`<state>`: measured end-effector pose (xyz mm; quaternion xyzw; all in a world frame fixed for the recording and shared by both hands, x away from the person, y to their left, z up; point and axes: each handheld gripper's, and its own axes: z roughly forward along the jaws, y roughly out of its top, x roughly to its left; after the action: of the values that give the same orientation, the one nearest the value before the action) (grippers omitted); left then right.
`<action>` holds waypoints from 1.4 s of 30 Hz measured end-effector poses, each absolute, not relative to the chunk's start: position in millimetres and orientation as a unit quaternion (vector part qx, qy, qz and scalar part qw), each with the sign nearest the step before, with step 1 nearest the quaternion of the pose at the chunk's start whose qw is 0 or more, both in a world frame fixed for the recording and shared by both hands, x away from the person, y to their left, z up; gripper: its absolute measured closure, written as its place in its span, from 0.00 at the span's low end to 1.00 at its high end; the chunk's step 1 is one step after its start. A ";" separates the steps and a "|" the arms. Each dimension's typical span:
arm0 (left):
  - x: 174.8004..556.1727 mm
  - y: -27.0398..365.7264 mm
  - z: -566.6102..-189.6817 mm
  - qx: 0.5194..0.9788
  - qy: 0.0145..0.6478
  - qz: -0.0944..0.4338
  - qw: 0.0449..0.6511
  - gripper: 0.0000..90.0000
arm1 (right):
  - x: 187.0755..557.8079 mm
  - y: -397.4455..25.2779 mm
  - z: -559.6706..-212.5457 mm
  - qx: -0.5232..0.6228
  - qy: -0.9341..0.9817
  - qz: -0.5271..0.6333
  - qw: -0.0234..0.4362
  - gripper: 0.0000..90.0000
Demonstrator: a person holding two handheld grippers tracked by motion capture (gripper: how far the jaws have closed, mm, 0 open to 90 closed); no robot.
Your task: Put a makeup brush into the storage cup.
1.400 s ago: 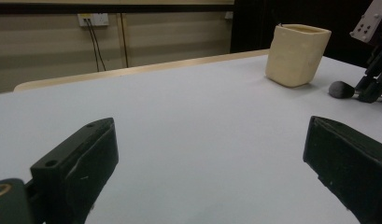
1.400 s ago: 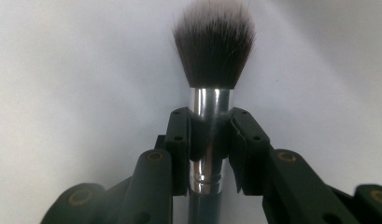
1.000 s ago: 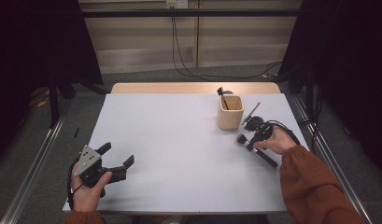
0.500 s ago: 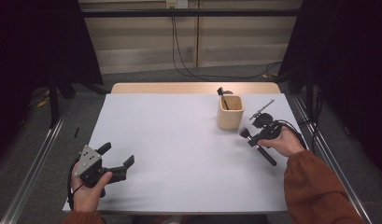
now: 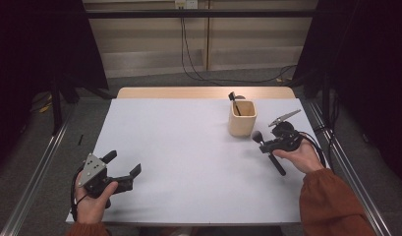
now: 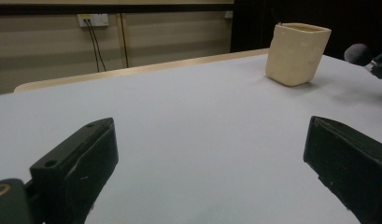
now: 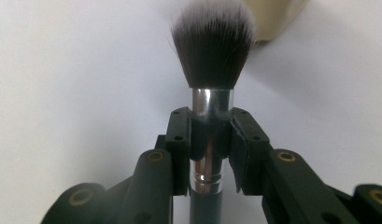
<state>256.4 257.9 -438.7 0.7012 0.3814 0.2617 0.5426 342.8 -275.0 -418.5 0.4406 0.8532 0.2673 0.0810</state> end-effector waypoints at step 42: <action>257.0 255.8 -437.9 0.709 0.370 0.263 0.540 0.03 | 312.2 -306.4 -416.6 0.434 0.720 0.510 0.183 0.79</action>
<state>257.0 255.8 -437.9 0.7085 0.3697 0.2633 0.5403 312.2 -306.4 -416.6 0.4336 0.7203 0.5096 0.1828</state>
